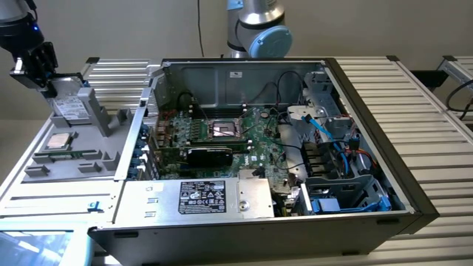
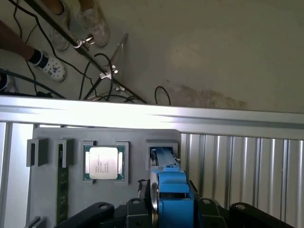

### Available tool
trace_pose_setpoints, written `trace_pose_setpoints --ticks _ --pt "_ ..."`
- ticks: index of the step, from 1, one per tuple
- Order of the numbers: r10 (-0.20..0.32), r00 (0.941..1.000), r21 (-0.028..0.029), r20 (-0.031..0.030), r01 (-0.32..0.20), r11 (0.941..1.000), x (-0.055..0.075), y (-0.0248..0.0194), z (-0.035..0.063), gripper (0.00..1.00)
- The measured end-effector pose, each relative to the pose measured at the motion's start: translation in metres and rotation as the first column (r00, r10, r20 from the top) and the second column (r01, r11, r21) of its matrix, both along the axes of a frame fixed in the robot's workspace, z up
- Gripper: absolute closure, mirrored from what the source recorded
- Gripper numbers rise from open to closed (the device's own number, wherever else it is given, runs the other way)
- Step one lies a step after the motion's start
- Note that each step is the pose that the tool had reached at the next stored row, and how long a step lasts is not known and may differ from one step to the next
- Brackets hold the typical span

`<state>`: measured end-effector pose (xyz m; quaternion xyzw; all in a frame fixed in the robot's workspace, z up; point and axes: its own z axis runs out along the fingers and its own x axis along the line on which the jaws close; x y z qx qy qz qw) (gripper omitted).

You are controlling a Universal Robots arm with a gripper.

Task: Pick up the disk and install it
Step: 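Pick up the disk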

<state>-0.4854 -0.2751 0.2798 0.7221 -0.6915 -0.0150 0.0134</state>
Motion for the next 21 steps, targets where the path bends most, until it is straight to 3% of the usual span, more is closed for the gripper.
trace_pose_setpoints --ticks 7,10,15,21 --pt "0.000 1.0000 -0.0004 -0.0005 0.000 1.0000 0.0000 0.0000 0.0000 0.61" --pt "0.000 1.0000 -0.0042 0.0011 0.000 1.0000 0.0000 0.0000 -0.0001 0.61" --pt "0.000 0.9998 -0.0071 0.0196 0.000 1.0000 0.0000 -0.0001 0.0001 0.61" --pt "0.000 0.9997 -0.0071 0.0249 0.000 1.0000 0.0000 0.0000 -0.0001 0.61"
